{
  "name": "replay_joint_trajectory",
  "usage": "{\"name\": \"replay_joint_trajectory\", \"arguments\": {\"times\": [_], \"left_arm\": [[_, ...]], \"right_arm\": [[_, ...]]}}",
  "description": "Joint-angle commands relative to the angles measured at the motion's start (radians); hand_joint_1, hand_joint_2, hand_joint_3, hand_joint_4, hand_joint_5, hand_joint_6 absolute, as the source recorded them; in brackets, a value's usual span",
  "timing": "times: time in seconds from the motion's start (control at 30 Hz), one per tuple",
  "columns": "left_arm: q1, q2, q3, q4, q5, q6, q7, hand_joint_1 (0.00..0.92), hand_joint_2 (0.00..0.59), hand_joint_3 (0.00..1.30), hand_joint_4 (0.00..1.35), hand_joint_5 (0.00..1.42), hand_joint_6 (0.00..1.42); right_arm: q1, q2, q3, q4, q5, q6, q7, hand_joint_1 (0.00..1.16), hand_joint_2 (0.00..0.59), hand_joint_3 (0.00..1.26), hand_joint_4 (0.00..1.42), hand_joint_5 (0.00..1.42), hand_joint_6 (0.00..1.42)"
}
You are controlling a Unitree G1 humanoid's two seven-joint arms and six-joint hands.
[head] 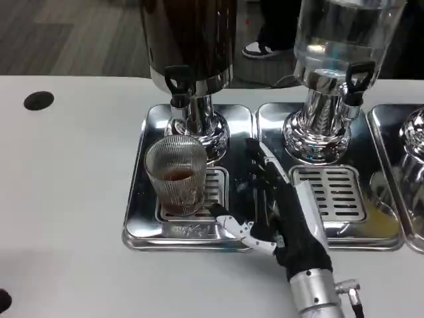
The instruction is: Grasp the cup under the faucet to collect the drink, then remove the cup.
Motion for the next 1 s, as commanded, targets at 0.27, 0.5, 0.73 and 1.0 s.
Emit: {"name": "replay_joint_trajectory", "arguments": {"times": [0.27,0.5,0.73,1.0], "left_arm": [[0.028,-0.009,0.023,-0.020,-0.010,-0.003,0.022,0.000,0.006,0.00,0.00,0.00,0.00],[0.040,-0.008,0.028,-0.021,-0.016,-0.007,0.022,0.000,0.006,0.00,0.00,0.00,0.00],[0.041,-0.008,0.033,-0.018,-0.017,-0.004,0.021,0.000,0.006,0.00,0.00,0.00,0.00],[0.036,-0.010,0.030,-0.013,-0.016,0.002,0.020,0.000,0.006,0.00,0.00,0.00,0.00]], "right_arm": [[-0.096,0.048,0.040,0.125,0.024,-0.012,-0.002,0.95,0.183,0.10,0.14,0.20,0.26],[-0.135,0.056,0.046,0.188,0.039,-0.024,-0.006,0.95,0.178,0.10,0.14,0.20,0.26],[-0.186,0.075,0.052,0.244,0.046,-0.022,-0.011,0.95,0.171,0.10,0.14,0.20,0.26],[-0.236,0.096,0.059,0.286,0.053,-0.011,-0.017,0.96,0.167,0.10,0.13,0.19,0.25]]}}
